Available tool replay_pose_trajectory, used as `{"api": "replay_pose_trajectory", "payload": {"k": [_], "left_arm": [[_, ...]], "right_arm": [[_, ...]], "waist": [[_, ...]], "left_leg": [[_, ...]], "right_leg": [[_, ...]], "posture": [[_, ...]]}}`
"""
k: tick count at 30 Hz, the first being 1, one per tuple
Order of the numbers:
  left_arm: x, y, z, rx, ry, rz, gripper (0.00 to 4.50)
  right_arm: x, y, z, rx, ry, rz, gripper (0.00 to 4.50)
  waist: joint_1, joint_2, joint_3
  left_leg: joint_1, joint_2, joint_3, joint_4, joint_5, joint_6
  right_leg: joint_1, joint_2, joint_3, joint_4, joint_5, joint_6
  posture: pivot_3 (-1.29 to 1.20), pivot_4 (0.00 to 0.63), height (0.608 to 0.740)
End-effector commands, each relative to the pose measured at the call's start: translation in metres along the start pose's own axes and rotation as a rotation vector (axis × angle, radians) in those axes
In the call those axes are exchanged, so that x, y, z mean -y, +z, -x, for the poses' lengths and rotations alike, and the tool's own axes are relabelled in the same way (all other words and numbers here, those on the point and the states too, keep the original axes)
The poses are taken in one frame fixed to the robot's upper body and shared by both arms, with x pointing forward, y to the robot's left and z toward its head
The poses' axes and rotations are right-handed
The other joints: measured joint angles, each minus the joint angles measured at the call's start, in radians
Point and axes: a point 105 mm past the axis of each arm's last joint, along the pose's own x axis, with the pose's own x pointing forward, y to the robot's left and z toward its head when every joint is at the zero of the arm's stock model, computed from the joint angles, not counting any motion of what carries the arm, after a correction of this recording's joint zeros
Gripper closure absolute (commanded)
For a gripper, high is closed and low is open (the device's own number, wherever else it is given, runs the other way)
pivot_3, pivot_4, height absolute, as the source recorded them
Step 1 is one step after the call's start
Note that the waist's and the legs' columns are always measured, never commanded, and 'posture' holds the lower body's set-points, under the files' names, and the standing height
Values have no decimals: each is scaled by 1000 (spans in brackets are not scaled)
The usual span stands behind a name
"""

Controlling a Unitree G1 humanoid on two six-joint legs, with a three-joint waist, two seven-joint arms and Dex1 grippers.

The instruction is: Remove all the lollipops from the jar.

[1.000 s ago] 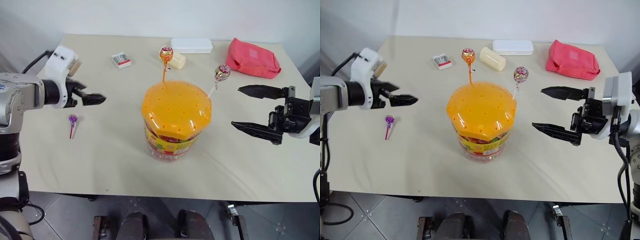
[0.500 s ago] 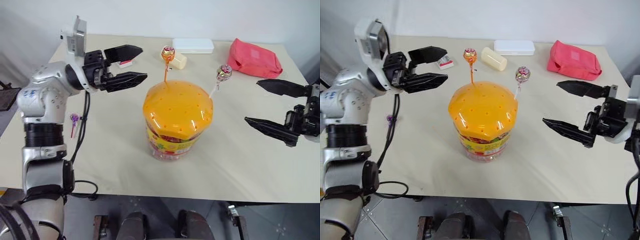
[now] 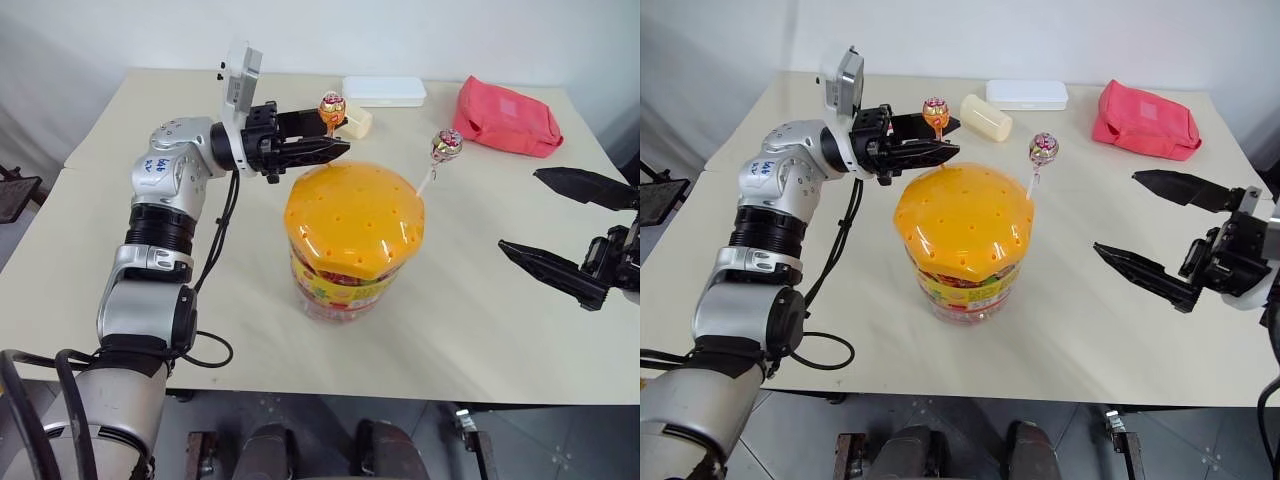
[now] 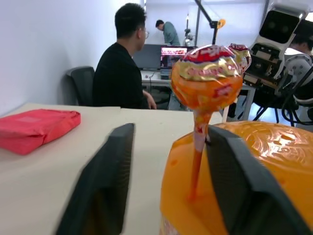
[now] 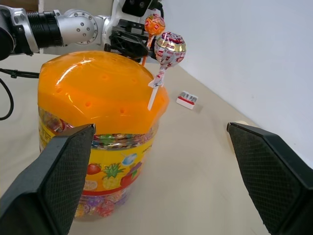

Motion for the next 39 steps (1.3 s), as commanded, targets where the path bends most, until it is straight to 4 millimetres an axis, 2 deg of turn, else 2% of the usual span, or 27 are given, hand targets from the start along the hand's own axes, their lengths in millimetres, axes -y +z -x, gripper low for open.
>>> {"api": "replay_pose_trajectory", "payload": {"k": [1, 4, 5, 7, 13, 17, 20, 23, 25, 28, 31, 35, 39], "left_arm": [[0, 19, -4, 15, -21, -66, 3367], [-2, 23, -5, 16, -22, -79, 4291], [-2, 26, -5, 20, -21, -88, 4473], [-2, 32, -6, 32, -20, -101, 4473], [-7, 72, -9, 99, 53, -185, 4473], [-15, 84, -1, 90, 153, -228, 4473], [-27, 90, 15, 44, 295, -224, 4473], [-49, 69, 62, -185, 605, -99, 4473], [-52, 51, 90, -317, 745, -19, 4473], [-47, 14, 137, -538, 934, 96, 4473], [-31, -19, 176, -717, 1072, 185, 4473], [-8, -48, 197, -839, 1151, 322, 4473], [22, -79, 208, -934, 1178, 454, 4473]], "right_arm": [[-3, 12, 4, 27, -23, 45, 0], [-5, 13, 6, 27, -28, 45, 0], [-5, 14, 7, 27, -30, 46, 0], [-5, 14, 8, 25, -34, 46, 0], [-4, 13, 9, 14, -34, 44, 0], [-3, 12, 7, 14, -24, 40, 0], [-2, 11, 6, 15, -8, 34, 0], [1, 11, 3, 13, 18, 26, 0], [2, 10, 2, 13, 30, 22, 0], [6, 8, 0, 10, 53, 15, 0], [9, 6, -3, 14, 73, 6, 0], [11, 2, -8, 25, 101, -4, 0], [14, -2, -15, 39, 130, -14, 0]], "waist": [[0, 0, 0], [0, 0, 0], [0, 0, 0], [1, 0, 0], [0, 0, 0], [-1, 0, 0], [-1, 0, 0], [-4, -1, 1], [-12, -1, 1], [-14, -1, 0], [-9, -1, 1], [2, -5, 2], [1, -5, 2]], "left_leg": [[0, 0, 0, 0, 0, 0], [0, 0, 0, 0, 0, 0], [0, 0, 0, 0, 0, 0], [0, 0, 0, 0, 0, 0], [0, 0, 0, 0, 0, 0], [0, 0, -1, 0, 0, 0], [0, 0, -1, 0, 0, 0], [0, 0, -1, 0, 0, 0], [1, 0, -1, -1, 0, 0], [1, 0, -1, -2, 0, 0], [1, 0, -1, -1, 0, 0], [-1, 1, -2, 0, 0, 0], [-1, 0, -4, 1, 0, 0]], "right_leg": [[0, 0, 0, 0, 0, 0], [0, 0, 0, 0, 0, 0], [0, 0, 0, 0, 0, 0], [0, 0, 0, 0, 0, 0], [0, 0, 0, 0, 0, 0], [0, 0, 0, 0, 0, 0], [0, 0, 0, 0, 0, 0], [0, 0, 0, -1, 0, 0], [0, 0, 0, 0, 0, 0], [0, 0, 0, 0, 0, 0], [0, 0, 1, 0, 0, 0], [0, 0, 0, 0, 0, 0], [0, 0, -1, 0, 0, 0]], "posture": [[0, 150, 740], [0, 150, 740], [0, 150, 740], [0, 150, 740], [0, 150, 740], [0, 150, 740], [0, 150, 740], [0, 150, 740], [0, 150, 740], [0, 150, 740], [0, 150, 740], [0, 150, 740], [0, 150, 740]]}}
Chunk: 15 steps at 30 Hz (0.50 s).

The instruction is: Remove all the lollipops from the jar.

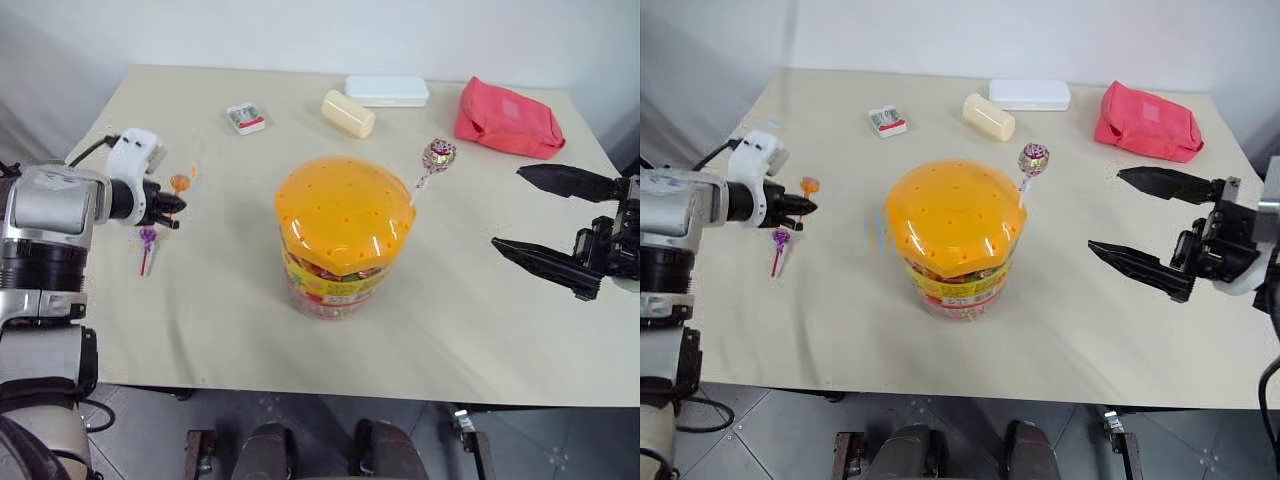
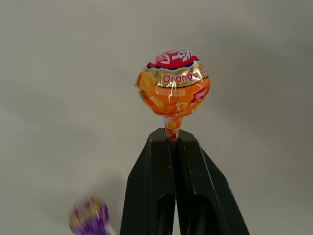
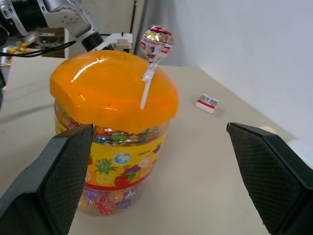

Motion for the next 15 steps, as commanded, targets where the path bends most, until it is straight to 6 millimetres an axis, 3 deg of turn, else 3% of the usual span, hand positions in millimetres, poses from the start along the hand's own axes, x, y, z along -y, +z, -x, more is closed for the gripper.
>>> {"api": "replay_pose_trajectory", "payload": {"k": [1, 6, 9, 15], "left_arm": [[7, -21, 4, -69, 13, 11, 4473], [10, -43, 10, -133, -3, 32, 4473], [7, -44, 13, -134, 19, 29, 3846], [5, -39, 12, -110, 32, 50, 1954]], "right_arm": [[5, 4, -2, 17, 15, 32, 0], [6, 3, -6, 21, 31, 33, 0], [7, 3, -7, 21, 37, 33, 0], [8, 4, -9, 18, 41, 36, 0]], "waist": [[-3, 0, 0], [-4, 0, 0], [-1, 0, 0], [-1, 0, 0]], "left_leg": [[0, 0, 0, 0, 0, 0], [0, 1, 0, 0, 0, 0], [0, 1, 1, 0, 0, 0], [0, 1, 1, 0, 0, 0]], "right_leg": [[0, 0, 0, 0, 0, 0], [-1, 1, 0, 0, 0, 0], [-1, 0, 0, 0, 0, 0], [-1, 0, 0, 0, 0, 0]], "posture": [[0, 150, 740], [0, 150, 740], [0, 150, 740], [0, 150, 740]]}}
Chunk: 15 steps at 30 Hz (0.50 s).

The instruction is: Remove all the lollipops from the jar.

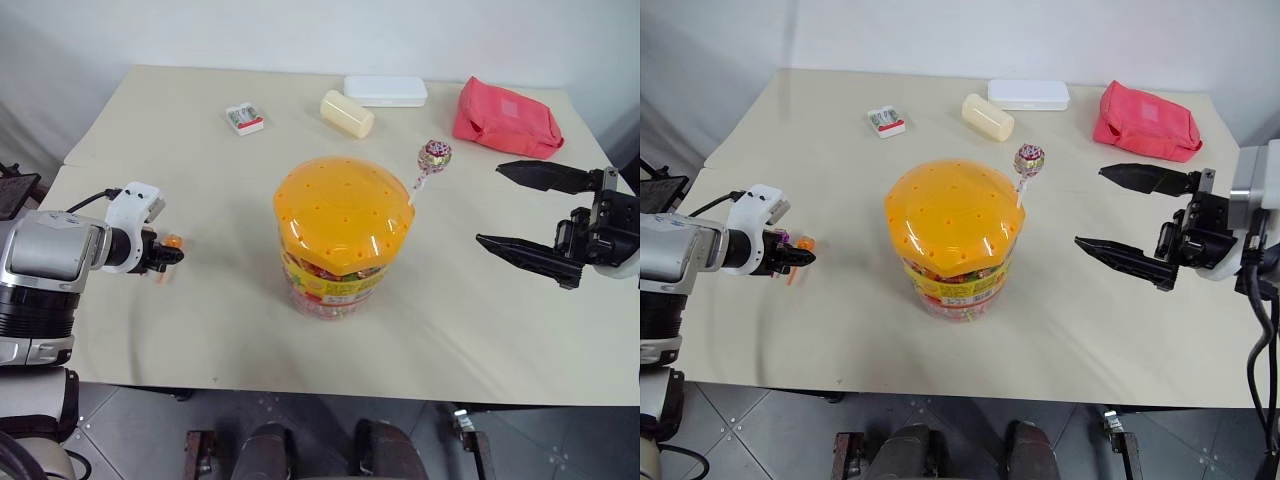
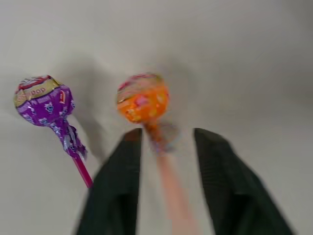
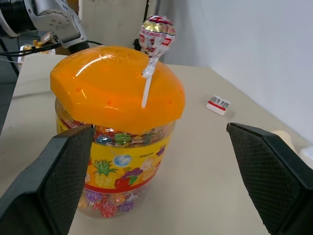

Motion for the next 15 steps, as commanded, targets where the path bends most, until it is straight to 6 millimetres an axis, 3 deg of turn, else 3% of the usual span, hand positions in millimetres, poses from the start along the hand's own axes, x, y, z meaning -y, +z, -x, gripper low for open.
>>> {"api": "replay_pose_trajectory", "payload": {"k": [1, 6, 15], "left_arm": [[-1, 11, 8, 52, 10, -2, 1647], [5, 21, 18, 89, -9, -39, 45], [22, 57, 71, 278, -166, -175, 12]], "right_arm": [[2, 8, 2, 16, -3, 31, 0], [2, 10, 4, 5, -6, 35, 0], [2, 15, 6, -9, -18, 40, 0]], "waist": [[0, 0, 0], [0, 0, 0], [-3, 0, 0]], "left_leg": [[0, 0, 0, 0, 0, 0], [0, 0, 0, 0, 0, 0], [0, 0, 1, 0, 0, 0]], "right_leg": [[0, 0, 0, 0, 0, 0], [0, 0, 0, 0, 0, 0], [-1, 0, 0, 0, 0, 0]], "posture": [[0, 150, 740], [0, 150, 740], [0, 150, 740]]}}
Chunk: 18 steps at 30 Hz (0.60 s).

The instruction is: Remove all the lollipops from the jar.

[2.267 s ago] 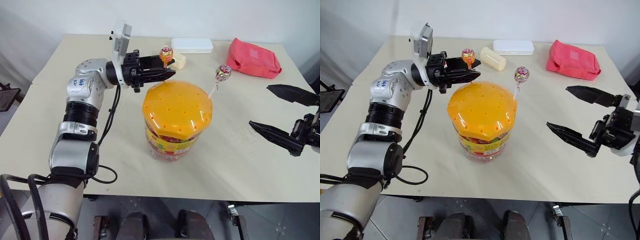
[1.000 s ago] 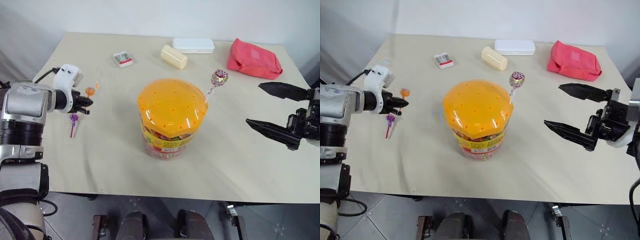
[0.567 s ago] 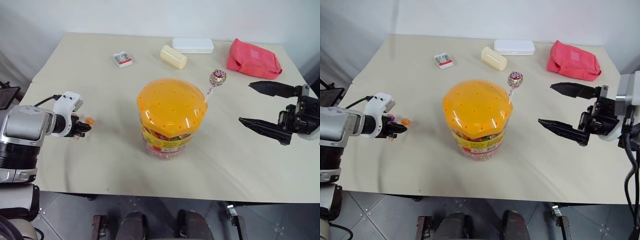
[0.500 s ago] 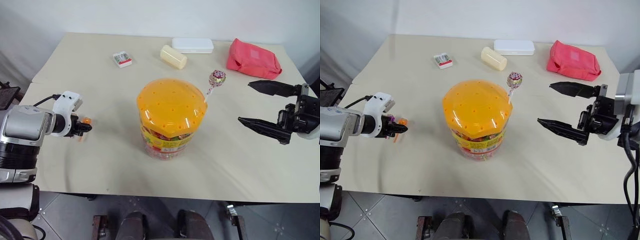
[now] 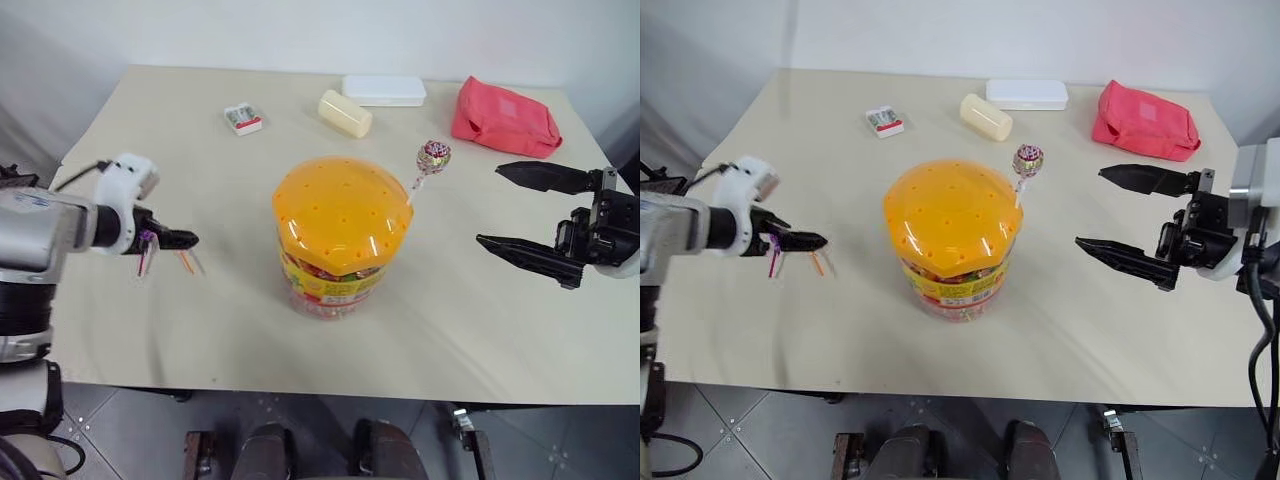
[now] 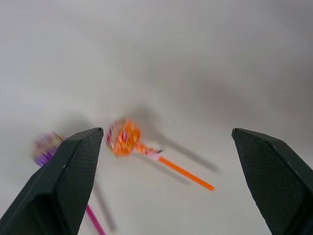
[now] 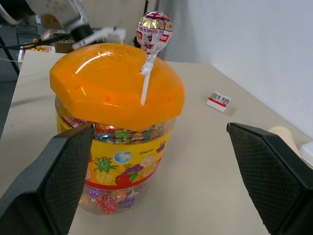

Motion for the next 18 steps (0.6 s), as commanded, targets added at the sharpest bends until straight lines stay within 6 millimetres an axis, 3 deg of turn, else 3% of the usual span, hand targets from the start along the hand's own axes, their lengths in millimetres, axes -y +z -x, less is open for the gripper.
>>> {"api": "replay_pose_trajectory", "payload": {"k": [1, 4, 7, 12, 18], "left_arm": [[13, 28, 25, 146, -91, -94, 12], [27, 51, 43, 346, -217, -192, 12], [36, 68, 62, 653, -354, -242, 12], [55, 53, 79, 912, -641, -375, 12], [61, 20, 76, 883, -823, -463, 12]], "right_arm": [[1, 16, 4, 8, -19, 55, 0], [0, 18, 0, 12, -23, 39, 0], [-2, 15, -7, -1, -29, -5, 0], [-6, 15, -26, 53, -28, -59, 0], [-14, 20, -55, 164, 57, -124, 0]], "waist": [[1, 0, 0], [2, 0, 0], [1, 0, 0], [-3, 0, 0], [-12, 0, 0]], "left_leg": [[0, 0, 0, 0, 0, 0], [0, 0, 0, 0, 0, 0], [0, 0, 0, 1, 0, 0], [0, 0, 0, 0, 0, 0], [0, 0, 1, 0, 0, 0]], "right_leg": [[0, 0, 0, 0, 0, 0], [0, 0, 0, 0, 0, 0], [0, 0, 0, 0, 0, 0], [0, 0, -1, 0, 0, 0], [-1, 0, -1, 1, 0, 0]], "posture": [[0, 150, 740], [0, 150, 740], [0, 150, 740], [0, 150, 740], [0, 150, 740]]}}
